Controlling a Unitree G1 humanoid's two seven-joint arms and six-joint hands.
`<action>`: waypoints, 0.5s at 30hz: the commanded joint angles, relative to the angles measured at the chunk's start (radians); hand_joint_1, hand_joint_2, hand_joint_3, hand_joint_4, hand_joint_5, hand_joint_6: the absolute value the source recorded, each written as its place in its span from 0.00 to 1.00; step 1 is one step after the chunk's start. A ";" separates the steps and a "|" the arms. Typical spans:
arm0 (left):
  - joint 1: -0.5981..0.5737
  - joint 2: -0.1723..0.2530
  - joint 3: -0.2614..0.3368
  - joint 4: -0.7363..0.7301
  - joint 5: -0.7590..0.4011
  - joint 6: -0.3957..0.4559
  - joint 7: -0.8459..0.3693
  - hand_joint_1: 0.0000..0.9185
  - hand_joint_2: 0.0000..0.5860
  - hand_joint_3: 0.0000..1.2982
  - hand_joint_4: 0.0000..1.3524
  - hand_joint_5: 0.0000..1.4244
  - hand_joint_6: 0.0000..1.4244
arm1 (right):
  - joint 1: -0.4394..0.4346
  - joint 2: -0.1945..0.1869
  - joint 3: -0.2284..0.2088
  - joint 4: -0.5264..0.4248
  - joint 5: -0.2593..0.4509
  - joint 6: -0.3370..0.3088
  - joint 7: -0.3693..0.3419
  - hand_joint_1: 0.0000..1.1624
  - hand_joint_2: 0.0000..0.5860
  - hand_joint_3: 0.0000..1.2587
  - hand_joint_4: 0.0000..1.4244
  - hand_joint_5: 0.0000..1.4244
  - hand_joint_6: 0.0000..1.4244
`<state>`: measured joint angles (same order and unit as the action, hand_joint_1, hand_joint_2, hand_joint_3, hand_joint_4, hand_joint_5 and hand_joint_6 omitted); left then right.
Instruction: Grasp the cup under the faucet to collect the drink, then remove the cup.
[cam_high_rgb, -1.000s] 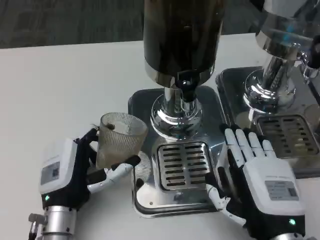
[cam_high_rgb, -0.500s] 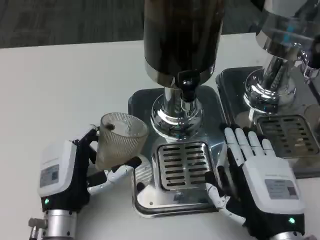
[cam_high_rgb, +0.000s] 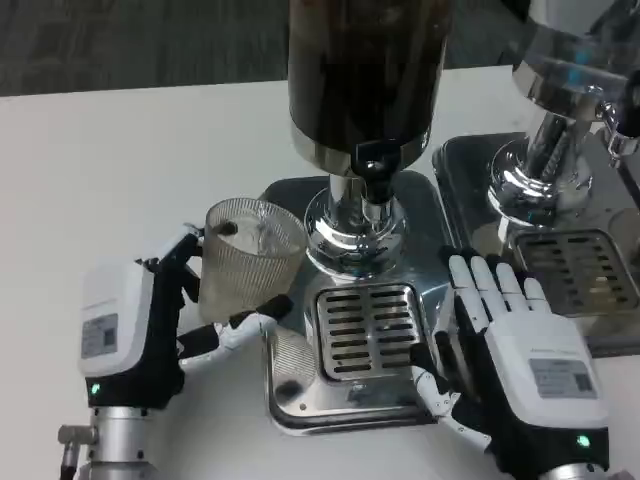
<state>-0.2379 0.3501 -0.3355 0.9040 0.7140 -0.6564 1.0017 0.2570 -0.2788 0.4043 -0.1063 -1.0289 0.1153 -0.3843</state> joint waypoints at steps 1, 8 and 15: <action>-0.006 0.007 -0.015 -0.039 0.026 -0.022 0.015 0.47 0.16 0.41 0.49 0.64 0.75 | 0.007 0.005 -0.001 0.002 0.009 -0.002 -0.007 0.27 0.78 0.00 0.00 0.00 0.00; -0.019 -0.007 -0.036 -0.037 0.047 -0.023 0.009 0.47 0.16 0.41 0.49 0.65 0.75 | 0.014 0.006 -0.003 -0.003 0.007 0.000 -0.009 0.27 0.78 0.00 0.00 0.00 0.00; -0.080 -0.040 -0.074 0.026 0.064 -0.014 0.000 0.47 0.16 0.41 0.50 0.65 0.75 | 0.017 0.011 -0.005 -0.006 0.005 0.006 -0.011 0.27 0.78 0.00 0.00 0.00 0.00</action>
<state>-0.2759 0.3277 -0.3955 0.9131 0.7676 -0.6611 0.9972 0.2638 -0.2742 0.4039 -0.1065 -1.0292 0.1156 -0.3844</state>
